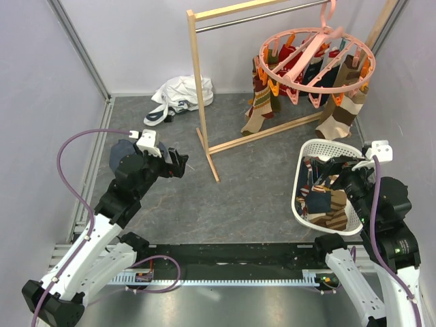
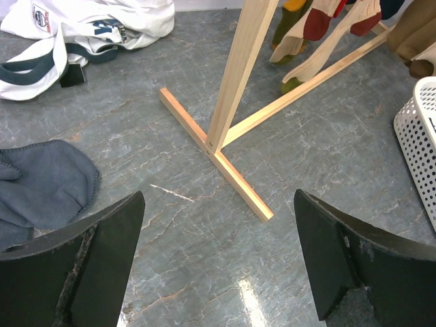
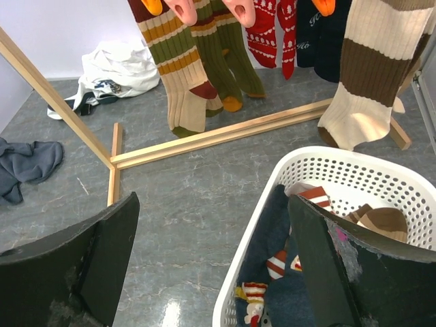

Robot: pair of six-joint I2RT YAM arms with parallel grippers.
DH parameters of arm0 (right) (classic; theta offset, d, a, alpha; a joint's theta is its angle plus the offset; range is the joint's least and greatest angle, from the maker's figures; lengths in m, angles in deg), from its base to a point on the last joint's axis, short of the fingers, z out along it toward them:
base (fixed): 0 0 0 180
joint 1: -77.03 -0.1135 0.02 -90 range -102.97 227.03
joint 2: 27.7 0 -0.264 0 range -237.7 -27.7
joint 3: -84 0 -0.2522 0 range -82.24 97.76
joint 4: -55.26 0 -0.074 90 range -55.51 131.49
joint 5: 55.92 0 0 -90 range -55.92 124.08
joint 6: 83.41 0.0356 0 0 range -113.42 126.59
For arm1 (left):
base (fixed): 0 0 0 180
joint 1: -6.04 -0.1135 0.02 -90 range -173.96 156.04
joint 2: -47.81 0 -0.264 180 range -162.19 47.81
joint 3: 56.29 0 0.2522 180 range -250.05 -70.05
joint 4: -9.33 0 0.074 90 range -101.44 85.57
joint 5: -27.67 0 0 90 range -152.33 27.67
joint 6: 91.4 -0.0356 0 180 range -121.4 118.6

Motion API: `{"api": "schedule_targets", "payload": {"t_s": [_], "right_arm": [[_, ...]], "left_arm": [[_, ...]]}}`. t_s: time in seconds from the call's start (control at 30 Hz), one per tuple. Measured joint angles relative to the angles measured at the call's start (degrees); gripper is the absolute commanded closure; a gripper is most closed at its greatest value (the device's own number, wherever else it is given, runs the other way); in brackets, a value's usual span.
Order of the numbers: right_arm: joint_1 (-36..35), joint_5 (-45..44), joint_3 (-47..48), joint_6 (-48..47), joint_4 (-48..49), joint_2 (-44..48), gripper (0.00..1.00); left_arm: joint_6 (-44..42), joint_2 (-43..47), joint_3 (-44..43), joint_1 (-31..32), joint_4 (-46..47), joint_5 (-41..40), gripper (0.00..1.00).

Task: Clip the socks to the hanger
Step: Open the clamp at the hanger.

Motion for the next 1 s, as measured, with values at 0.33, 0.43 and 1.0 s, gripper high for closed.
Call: {"api": "schedule_targets", "payload": {"t_s": [0.33, 0.43, 1.0], "right_arm": [[0.0, -0.7, 3.0, -2.2, -0.4, -1.5, 0.02], [0.0, -0.8, 5.4, -3.6, -0.5, -3.7, 0.02], [0.0, -8.7, 16.5, -11.0, -4.0, -18.7, 0.05]], "left_arm": [[0.0, 2.0, 2.0, 0.0, 0.0, -0.3, 0.03], [0.0, 2.3, 2.4, 0.0, 0.0, -0.4, 0.03], [-2.3, 3.8, 6.1, 0.0, 2.3, -0.3, 0.03]]}}
